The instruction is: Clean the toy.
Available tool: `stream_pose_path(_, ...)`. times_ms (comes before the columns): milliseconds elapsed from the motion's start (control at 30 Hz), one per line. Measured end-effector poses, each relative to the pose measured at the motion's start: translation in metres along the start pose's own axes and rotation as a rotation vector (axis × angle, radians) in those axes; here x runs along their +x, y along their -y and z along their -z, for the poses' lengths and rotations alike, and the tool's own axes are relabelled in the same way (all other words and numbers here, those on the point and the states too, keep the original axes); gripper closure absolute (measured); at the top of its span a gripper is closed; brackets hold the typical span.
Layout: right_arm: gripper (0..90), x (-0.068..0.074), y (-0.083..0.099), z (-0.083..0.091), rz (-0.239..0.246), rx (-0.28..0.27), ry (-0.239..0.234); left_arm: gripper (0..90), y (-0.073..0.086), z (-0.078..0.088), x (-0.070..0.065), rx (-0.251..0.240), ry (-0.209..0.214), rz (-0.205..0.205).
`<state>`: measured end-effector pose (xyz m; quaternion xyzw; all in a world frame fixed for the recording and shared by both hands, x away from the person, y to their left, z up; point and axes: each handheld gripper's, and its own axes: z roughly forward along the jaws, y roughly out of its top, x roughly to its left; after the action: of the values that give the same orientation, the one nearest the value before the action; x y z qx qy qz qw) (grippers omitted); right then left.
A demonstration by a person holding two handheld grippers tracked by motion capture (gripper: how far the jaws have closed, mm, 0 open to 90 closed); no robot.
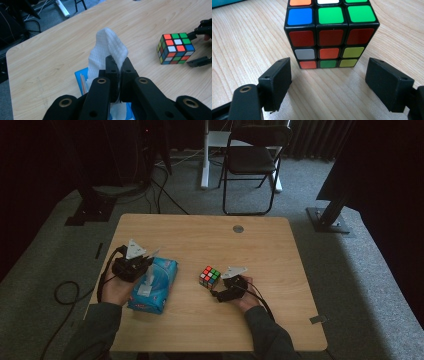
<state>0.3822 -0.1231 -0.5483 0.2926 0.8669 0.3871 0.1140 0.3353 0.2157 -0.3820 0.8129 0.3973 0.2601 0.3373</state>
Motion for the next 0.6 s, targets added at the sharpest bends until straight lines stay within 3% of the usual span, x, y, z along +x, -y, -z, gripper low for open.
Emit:
stream_pose_path(267,20.6,0.0,0.0,0.0,0.004,0.001,0.002,88.0,-0.007,0.002,0.003,-0.023,0.001,0.006)
stream_pose_path(467,20.6,0.001,0.0,0.0,0.007,0.004,0.006,88.0,-0.017,0.007,0.008,-0.077,0.032,0.033)
stream_pose_path(600,20.6,0.001,0.0,0.0,0.008,0.004,0.006,88.0,-0.024,0.007,0.008,-0.08,0.035,0.025)
